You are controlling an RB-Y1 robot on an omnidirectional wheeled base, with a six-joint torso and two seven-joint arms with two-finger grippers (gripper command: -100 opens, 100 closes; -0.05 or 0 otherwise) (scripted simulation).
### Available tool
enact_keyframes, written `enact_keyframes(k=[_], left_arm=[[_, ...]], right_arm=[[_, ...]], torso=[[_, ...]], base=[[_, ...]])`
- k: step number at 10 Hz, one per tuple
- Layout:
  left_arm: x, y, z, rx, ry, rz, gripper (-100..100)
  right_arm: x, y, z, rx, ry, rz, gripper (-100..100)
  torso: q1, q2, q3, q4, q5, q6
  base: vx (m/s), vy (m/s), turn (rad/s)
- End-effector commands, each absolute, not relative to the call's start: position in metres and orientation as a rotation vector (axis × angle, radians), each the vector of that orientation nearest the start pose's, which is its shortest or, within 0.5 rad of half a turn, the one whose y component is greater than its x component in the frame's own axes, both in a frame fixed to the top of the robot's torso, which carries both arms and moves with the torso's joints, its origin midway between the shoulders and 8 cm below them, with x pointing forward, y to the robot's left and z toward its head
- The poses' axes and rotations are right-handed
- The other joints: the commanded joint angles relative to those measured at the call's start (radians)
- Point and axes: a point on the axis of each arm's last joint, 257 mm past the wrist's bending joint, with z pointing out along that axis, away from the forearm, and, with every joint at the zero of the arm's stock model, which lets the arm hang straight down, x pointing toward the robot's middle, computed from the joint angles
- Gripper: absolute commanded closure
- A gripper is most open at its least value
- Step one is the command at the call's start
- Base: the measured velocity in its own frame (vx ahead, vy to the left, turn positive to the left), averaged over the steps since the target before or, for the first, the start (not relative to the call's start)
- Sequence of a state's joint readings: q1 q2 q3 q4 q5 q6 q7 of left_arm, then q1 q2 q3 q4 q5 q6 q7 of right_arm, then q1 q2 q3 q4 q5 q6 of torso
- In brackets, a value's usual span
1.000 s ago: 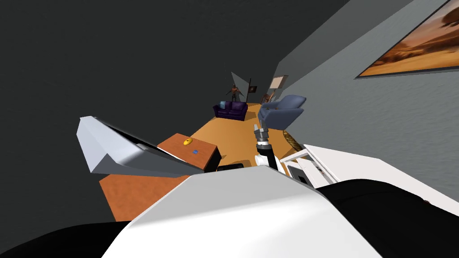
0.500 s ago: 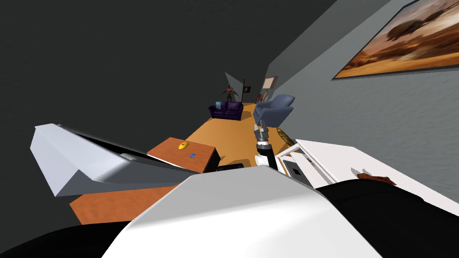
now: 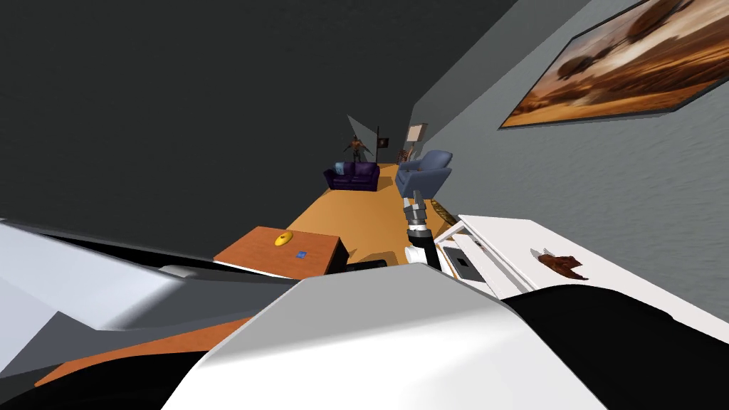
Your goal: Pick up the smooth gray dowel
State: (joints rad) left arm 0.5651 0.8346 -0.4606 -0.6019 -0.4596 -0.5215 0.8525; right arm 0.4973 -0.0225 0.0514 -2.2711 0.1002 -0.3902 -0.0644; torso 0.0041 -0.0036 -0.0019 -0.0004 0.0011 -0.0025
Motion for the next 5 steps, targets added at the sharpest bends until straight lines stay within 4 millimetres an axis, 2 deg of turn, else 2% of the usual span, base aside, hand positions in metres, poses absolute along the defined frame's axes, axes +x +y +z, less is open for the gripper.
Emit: enact_keyframes(k=[1, 2, 3, 4, 5], left_arm=[[-0.094, 0.56, -0.559, -1.768, 2.37, -0.125, -100], [-0.096, 0.562, -0.559, -1.77, 2.369, -0.119, -100], [-0.108, 0.561, -0.56, -1.817, 2.361, -0.103, -100], [-0.108, 0.561, -0.56, -1.817, 2.361, -0.103, -100], [-0.118, 0.559, -0.561, -1.857, 2.352, -0.091, -100]], right_arm=[[0.367, -0.253, -0.002, 0.707, 0.754, 1.318, 0], [0.367, -0.253, -0.002, 0.707, 0.754, 1.318, 0], [0.367, -0.253, -0.002, 0.707, 0.754, 1.318, 0], [0.367, -0.253, -0.002, 0.707, 0.754, 1.318, 0], [0.367, -0.253, -0.002, 0.707, 0.754, 1.318, 0]], torso=[[0.0, 0.0, 0.0, 0.0, 0.0, 0.0], [-0.002, 0.001, 0.0, 0.0, 0.0, 0.0], [-0.003, 0.001, 0.001, 0.0, -0.001, 0.0], [-0.003, 0.001, 0.001, 0.0, -0.001, 0.0], [-0.002, 0.001, 0.001, 0.0, -0.001, 0.0]], base=[[0.009, 0.02, 0.023], [0.0, -0.002, 0.012], [0.0, 0.012, -0.111], [0.003, 0.022, -0.089], [0.007, 0.028, -0.103]])
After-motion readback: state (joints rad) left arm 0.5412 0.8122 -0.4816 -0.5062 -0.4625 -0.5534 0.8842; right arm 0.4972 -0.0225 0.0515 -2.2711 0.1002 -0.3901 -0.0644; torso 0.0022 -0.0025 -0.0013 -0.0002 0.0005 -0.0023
